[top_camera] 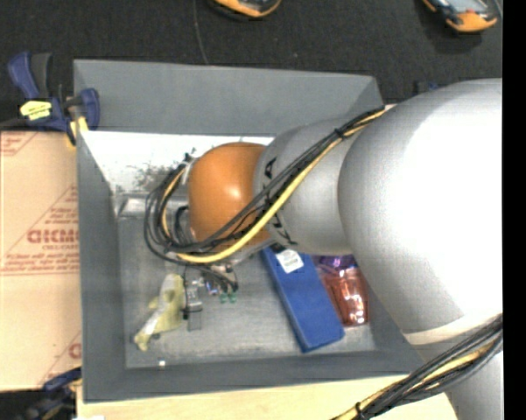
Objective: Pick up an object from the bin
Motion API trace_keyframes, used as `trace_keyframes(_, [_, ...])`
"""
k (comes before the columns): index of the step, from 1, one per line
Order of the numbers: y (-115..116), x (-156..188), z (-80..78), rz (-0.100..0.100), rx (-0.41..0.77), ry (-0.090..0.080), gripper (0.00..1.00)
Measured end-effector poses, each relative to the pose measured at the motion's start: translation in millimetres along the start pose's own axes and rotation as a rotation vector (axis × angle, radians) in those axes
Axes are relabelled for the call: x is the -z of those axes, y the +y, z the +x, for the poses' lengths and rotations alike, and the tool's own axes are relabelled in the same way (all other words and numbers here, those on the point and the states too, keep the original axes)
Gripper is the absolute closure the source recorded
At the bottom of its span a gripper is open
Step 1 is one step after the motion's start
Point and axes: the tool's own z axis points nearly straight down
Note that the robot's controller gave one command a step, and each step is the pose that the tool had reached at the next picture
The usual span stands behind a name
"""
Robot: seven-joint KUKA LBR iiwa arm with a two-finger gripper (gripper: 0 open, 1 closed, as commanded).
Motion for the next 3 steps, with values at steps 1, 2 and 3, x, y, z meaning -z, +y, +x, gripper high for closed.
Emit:
trace_keyframes(1, [-1, -4, 21.9, -0.001, 0.394, -0.012, 1.00])
trace_keyframes(2, [-1, -4, 21.9, -0.002, 0.393, -0.012, 1.00])
trace_keyframes(3, [-8, 72, 25.4, -0.001, 0.377, -0.007, 1.00])
